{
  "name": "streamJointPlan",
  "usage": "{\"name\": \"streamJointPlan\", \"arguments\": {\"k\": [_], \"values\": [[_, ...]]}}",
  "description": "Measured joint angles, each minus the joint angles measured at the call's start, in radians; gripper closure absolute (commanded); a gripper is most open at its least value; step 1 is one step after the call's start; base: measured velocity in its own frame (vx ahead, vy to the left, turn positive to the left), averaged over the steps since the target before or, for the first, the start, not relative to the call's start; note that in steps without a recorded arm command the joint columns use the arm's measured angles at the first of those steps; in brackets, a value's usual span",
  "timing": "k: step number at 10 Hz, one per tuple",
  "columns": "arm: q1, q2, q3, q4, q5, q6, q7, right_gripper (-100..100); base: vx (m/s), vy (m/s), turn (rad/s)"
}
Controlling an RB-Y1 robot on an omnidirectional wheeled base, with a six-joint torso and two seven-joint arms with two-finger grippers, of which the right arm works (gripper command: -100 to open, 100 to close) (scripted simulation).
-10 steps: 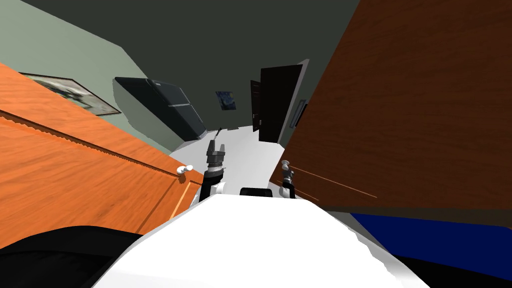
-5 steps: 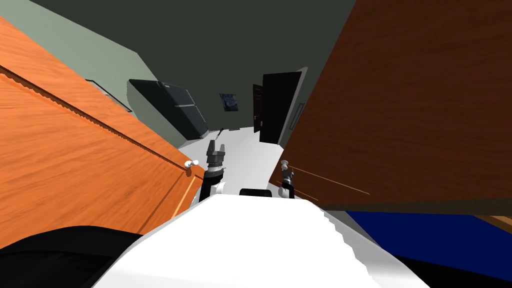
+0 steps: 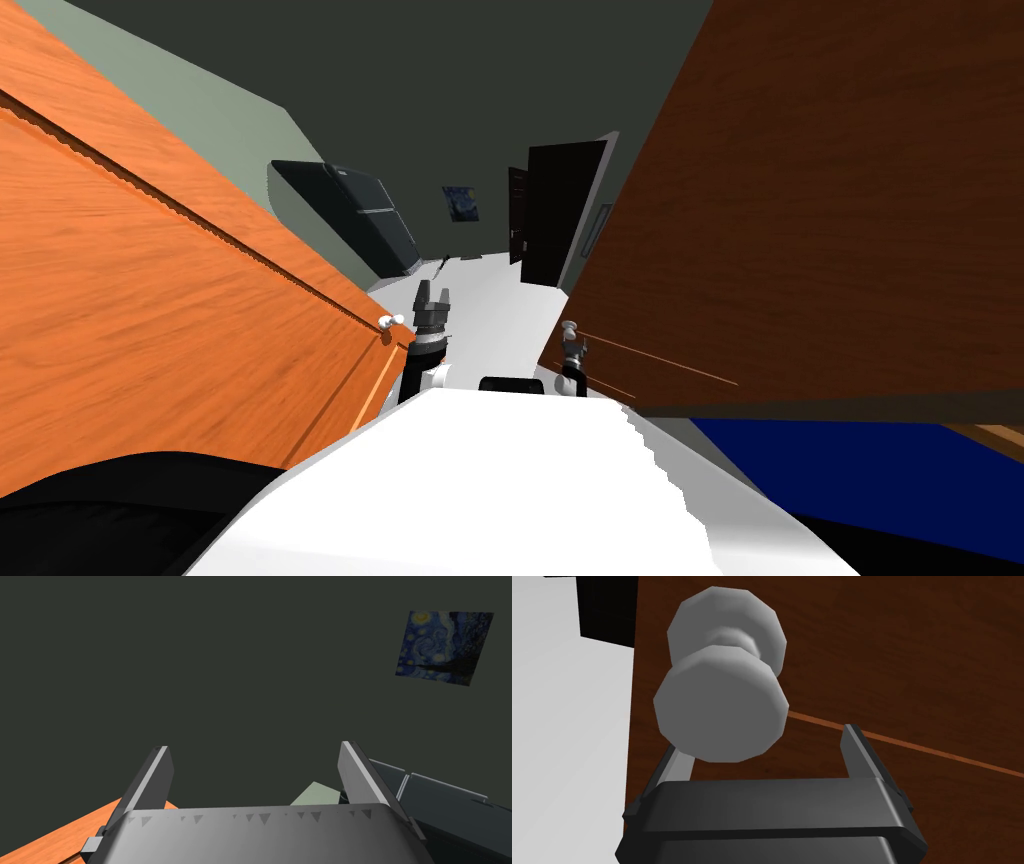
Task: Push the door open
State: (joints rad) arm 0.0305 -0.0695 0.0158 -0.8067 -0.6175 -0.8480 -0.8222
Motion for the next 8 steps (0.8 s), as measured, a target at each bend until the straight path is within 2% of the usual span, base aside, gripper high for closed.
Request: {"name": "streamJointPlan", "arguments": {"k": [1,4,8], "values": [[-0.011,0.006,0.012,0.008,-0.011,-0.019,-0.032,-100,-0.054,0.018,0.025],[0.008,0.028,0.034,-0.046,-0.049,-0.021,-0.093,-100,-0.113,0.037,0.053],[0.017,0.055,0.058,-0.067,-0.094,-0.032,-0.173,-100,-0.069,0.002,0.04]]}}
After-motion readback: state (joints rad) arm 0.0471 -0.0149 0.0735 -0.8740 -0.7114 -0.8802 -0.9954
